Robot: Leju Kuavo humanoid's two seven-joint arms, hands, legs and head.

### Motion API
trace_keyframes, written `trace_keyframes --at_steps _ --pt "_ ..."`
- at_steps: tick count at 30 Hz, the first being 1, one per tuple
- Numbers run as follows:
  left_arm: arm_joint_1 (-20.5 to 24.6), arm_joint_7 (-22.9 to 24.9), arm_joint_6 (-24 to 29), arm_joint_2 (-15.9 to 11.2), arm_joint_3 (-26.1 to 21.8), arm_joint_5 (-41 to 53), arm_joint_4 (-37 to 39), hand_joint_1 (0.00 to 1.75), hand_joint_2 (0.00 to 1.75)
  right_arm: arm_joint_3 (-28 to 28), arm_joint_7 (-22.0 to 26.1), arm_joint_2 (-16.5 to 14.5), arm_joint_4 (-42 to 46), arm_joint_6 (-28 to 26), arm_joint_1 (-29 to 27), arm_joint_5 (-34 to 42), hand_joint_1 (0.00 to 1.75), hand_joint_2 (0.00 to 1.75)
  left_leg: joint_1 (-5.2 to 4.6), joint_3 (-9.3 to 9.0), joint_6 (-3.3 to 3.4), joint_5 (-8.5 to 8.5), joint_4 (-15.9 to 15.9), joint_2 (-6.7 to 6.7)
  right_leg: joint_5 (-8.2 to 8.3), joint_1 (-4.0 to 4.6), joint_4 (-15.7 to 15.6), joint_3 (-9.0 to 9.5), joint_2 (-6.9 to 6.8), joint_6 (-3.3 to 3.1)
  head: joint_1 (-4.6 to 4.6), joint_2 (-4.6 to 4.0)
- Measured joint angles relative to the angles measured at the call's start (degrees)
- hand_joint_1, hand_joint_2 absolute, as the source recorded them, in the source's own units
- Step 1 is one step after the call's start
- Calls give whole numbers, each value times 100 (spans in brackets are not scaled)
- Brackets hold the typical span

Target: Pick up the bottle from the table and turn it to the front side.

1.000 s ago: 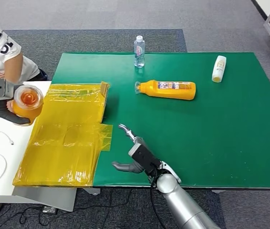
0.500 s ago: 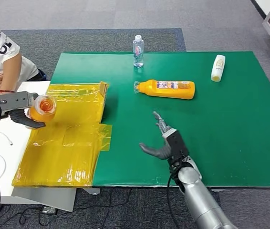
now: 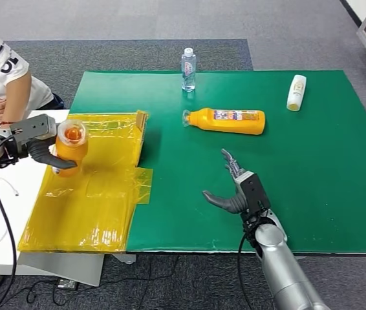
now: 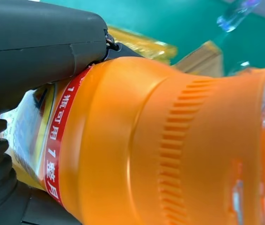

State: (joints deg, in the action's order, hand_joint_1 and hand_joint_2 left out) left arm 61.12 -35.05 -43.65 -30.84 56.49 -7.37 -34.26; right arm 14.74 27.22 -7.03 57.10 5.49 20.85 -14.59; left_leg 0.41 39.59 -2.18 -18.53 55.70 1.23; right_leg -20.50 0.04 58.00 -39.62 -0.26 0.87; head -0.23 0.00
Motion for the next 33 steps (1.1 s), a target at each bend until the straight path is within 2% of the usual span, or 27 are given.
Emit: trace_keyframes --at_steps 7,13,21,29,33 --pt "323 95 -99 472 -120 3 267 175 175 130 -11 -72 -3 -20 5 -14 0 175 -5 -4 0 0 0 -1 0 -5 1 6 0 2 0 0" --pt "330 -69 -220 640 -186 -68 364 175 175 184 -19 -92 -2 -60 32 9 0 175 -6 -8 0 -1 0 -1 -1 -6 2 9 0 3 -1 0" --pt "194 -335 -1223 598 -388 -506 411 175 175 334 -51 -152 -14 -37 224 62 0 175 -5 -9 0 -1 -1 0 -2 -5 3 11 0 3 0 0" --pt "110 -298 -1316 429 -573 -579 433 175 175 532 -57 -221 -33 -47 331 86 0 175 -5 -9 0 -1 -1 -1 -4 -4 3 13 0 4 -1 0" --pt "108 -78 -1337 368 -568 -448 465 175 175 606 -57 -232 -33 -60 332 91 0 175 -5 -10 0 -1 -1 -1 -4 -5 2 13 0 4 -1 0"
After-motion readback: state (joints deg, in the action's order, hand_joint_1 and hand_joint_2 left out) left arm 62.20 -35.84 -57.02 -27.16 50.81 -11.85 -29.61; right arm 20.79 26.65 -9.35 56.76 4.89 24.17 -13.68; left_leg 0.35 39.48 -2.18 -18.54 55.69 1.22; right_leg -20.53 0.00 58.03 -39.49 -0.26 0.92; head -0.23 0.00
